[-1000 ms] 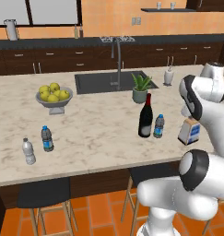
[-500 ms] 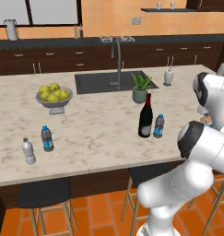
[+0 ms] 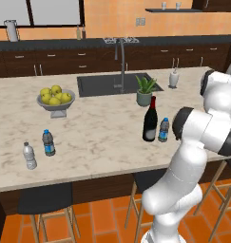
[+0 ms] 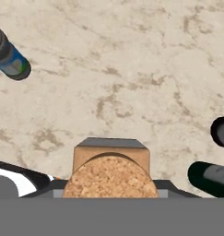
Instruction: Move the plastic bottles in the middle to the plastics group, and the glass bottles in the middle to the glass group.
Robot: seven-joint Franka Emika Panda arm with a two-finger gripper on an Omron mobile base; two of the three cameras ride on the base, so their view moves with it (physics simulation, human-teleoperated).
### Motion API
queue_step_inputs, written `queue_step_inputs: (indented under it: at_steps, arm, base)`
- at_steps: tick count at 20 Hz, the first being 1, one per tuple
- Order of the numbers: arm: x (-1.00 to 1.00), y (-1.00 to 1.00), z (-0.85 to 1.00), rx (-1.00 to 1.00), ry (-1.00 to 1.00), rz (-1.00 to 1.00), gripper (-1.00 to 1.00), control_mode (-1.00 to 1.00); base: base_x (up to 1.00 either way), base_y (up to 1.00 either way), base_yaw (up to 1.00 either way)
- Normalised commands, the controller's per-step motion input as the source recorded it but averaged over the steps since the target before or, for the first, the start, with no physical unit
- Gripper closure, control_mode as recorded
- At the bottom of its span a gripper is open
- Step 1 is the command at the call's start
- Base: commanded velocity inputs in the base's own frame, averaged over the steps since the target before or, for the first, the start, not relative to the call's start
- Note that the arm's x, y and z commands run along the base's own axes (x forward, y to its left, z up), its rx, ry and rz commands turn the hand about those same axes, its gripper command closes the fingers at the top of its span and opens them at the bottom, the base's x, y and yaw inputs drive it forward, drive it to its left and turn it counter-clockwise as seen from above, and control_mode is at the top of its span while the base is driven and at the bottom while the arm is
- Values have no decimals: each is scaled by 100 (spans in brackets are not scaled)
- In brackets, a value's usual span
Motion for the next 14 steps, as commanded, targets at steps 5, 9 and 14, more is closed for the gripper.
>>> queue_step_inputs:
  at_steps: [5,9,14]
  arm:
    - [24,-36,-11,0,0,-2,100,-100]
    - [0,-22,-16,2,-1,-4,100,-100]
    - [0,-20,-19,3,-2,-7,100,-100]
  base:
    - [0,0,0]
    - [0,0,0]
    - [0,0,0]
